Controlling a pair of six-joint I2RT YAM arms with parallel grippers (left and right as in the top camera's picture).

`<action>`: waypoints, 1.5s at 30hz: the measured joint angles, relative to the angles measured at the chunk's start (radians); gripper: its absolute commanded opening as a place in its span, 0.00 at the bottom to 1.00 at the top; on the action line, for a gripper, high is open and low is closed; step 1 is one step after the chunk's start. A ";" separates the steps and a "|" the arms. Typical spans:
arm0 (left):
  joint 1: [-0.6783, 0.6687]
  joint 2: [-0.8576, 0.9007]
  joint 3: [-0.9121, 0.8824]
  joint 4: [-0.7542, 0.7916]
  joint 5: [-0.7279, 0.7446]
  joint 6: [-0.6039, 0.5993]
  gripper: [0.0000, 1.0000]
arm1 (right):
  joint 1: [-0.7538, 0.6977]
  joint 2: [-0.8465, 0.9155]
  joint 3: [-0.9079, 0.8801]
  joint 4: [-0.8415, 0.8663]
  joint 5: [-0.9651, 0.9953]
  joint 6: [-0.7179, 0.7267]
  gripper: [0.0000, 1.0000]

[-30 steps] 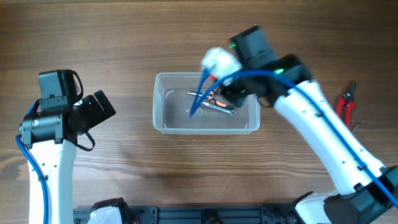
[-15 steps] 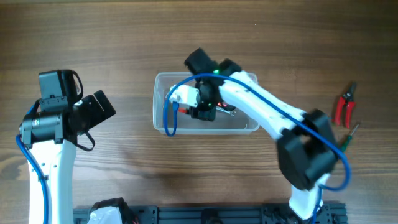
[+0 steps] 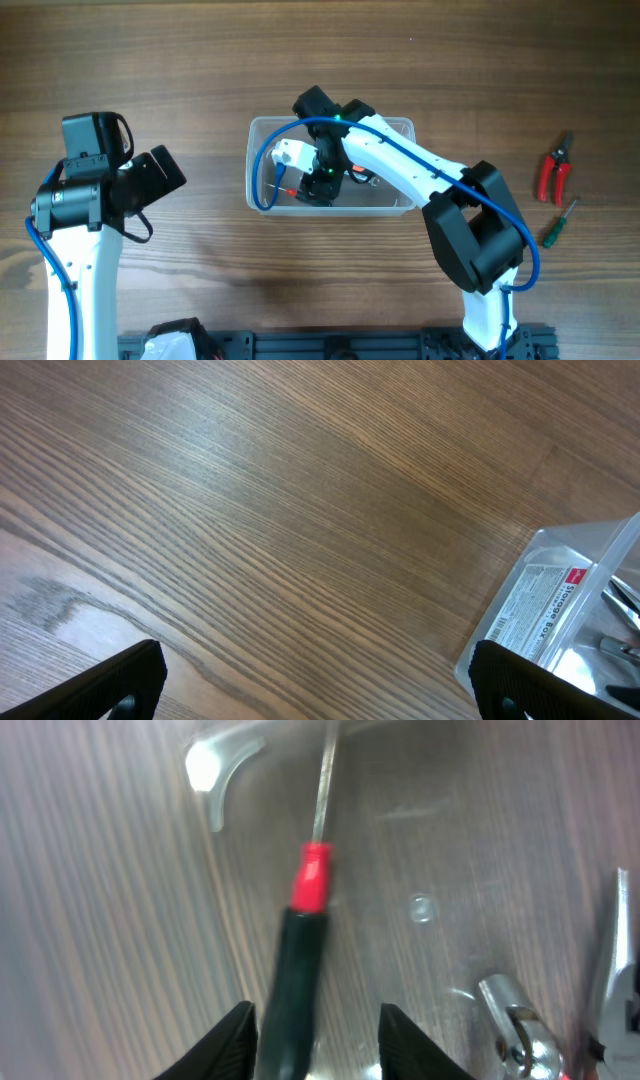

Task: Pack container
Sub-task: 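Carry the red screwdriver with the right gripper into the container and release, then move the right gripper to the red-handled shears and grasp them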

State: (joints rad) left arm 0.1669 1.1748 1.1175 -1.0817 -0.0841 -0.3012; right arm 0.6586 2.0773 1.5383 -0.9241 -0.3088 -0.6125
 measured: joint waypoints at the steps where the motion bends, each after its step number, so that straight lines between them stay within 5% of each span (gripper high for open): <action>1: 0.000 0.000 0.000 0.000 0.000 0.000 1.00 | 0.000 0.000 0.000 0.001 -0.002 0.032 0.47; 5: 0.000 0.000 0.000 0.000 0.000 0.000 1.00 | 0.000 -0.015 0.025 -0.027 0.014 0.191 0.62; 8: 0.000 0.000 0.000 0.000 0.000 0.000 1.00 | -0.018 -0.118 0.102 -0.080 0.095 0.357 1.00; 12: 0.000 0.000 0.000 0.000 0.000 0.000 1.00 | -0.119 -0.339 0.169 -0.093 0.176 0.531 1.00; 19: 0.000 0.000 0.000 0.000 0.000 0.000 1.00 | -0.527 -0.592 0.204 -0.206 0.304 0.820 1.00; 29: 0.000 0.000 0.000 0.000 0.000 0.000 1.00 | -0.971 -0.439 0.154 -0.326 0.348 0.903 1.00; 45: 0.000 0.000 0.000 0.000 0.000 0.000 1.00 | -1.007 -0.185 -0.010 -0.219 0.348 0.865 1.00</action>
State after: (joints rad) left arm 0.1669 1.1748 1.1175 -1.0817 -0.0841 -0.3012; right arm -0.3489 1.8919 1.5284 -1.1431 0.0391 0.2523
